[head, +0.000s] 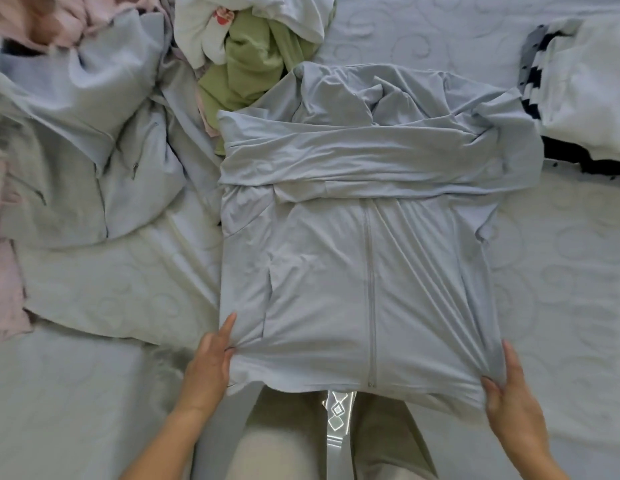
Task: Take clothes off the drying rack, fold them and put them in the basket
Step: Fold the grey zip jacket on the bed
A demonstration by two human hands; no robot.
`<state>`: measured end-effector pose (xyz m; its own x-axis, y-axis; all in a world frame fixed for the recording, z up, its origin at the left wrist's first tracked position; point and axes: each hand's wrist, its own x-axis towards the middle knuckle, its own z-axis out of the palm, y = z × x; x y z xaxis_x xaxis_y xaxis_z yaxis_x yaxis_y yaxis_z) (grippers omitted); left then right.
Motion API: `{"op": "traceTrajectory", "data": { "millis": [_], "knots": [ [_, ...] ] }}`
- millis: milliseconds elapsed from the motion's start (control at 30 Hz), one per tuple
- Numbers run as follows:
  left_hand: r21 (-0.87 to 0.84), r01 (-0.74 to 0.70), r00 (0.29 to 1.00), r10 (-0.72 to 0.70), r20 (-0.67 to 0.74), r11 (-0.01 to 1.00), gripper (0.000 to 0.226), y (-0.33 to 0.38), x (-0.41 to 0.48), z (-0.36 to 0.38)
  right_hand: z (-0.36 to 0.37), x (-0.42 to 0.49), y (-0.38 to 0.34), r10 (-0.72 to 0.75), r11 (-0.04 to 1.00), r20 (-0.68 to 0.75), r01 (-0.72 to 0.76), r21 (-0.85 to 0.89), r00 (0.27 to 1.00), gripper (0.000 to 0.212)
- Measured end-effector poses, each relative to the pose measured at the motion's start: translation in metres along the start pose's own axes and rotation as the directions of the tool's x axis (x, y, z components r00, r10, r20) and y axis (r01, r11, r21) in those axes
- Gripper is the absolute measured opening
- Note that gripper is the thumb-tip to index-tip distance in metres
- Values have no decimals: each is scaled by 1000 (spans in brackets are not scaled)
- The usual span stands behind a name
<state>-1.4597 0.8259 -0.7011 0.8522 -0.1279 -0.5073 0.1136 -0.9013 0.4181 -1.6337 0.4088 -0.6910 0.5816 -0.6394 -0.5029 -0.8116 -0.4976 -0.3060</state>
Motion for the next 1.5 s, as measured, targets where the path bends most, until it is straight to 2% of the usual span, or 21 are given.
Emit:
{"op": "traceTrajectory", "data": {
  "millis": [100,200,300,367,400,467,500,567,633,700,767,833,900,1100,1267,1333,1500],
  "knots": [
    [24,0,1000,-1,20,1000,72,-1,1,6,2,0,14,-40,996,12,41,-84,999,107],
    [35,-126,989,123,76,991,80,-6,1,16,9,-5,7,-96,988,20,98,-121,995,99],
    [83,-238,951,215,220,968,68,-18,7,19,24,-6,26,-286,936,30,286,-207,958,80],
    [57,-253,942,233,240,966,59,-24,8,18,29,-6,39,-392,882,24,383,-275,920,61],
    [40,-268,940,253,228,963,56,-27,6,17,29,-8,42,-382,894,6,371,-250,924,50],
    [11,-287,937,279,210,958,54,-33,3,13,22,-14,38,-193,978,-12,191,-81,981,32],
    [-7,-307,932,302,201,952,54,-34,2,10,19,-15,37,-85,996,9,85,2,996,29],
    [-86,-317,926,327,188,945,51,-32,-4,4,13,-14,35,32,985,40,-38,169,999,33],
    [-223,-245,949,281,146,944,41,-23,-6,-3,5,-12,27,67,929,33,-74,361,997,37],
    [-407,-107,981,162,105,907,33,-12,-3,-12,-9,-12,13,91,837,28,-92,539,995,32],
    [-598,85,988,9,153,797,26,4,3,-24,-20,-6,-1,106,747,24,-95,658,994,34],
    [-709,259,961,-101,258,656,20,22,11,-38,-32,3,-17,117,639,44,-109,761,992,41],
    [-764,311,949,-144,279,565,18,40,26,-51,-42,18,-33,120,547,51,-109,830,991,44],
    [-875,192,971,-217,103,444,9,103,102,-79,-63,84,-98,102,453,-6,-41,891,995,26],
    [-922,70,961,-274,-41,382,14,157,175,-102,-83,158,-154,96,332,-47,13,943,994,18],
    [-932,30,952,-294,-84,362,15,175,202,-115,-94,190,-173,87,335,-74,41,941,994,17],
    [-956,-79,914,-363,-183,284,15,207,261,-131,-116,267,-207,87,430,-139,89,899,987,16]
  ]
}}
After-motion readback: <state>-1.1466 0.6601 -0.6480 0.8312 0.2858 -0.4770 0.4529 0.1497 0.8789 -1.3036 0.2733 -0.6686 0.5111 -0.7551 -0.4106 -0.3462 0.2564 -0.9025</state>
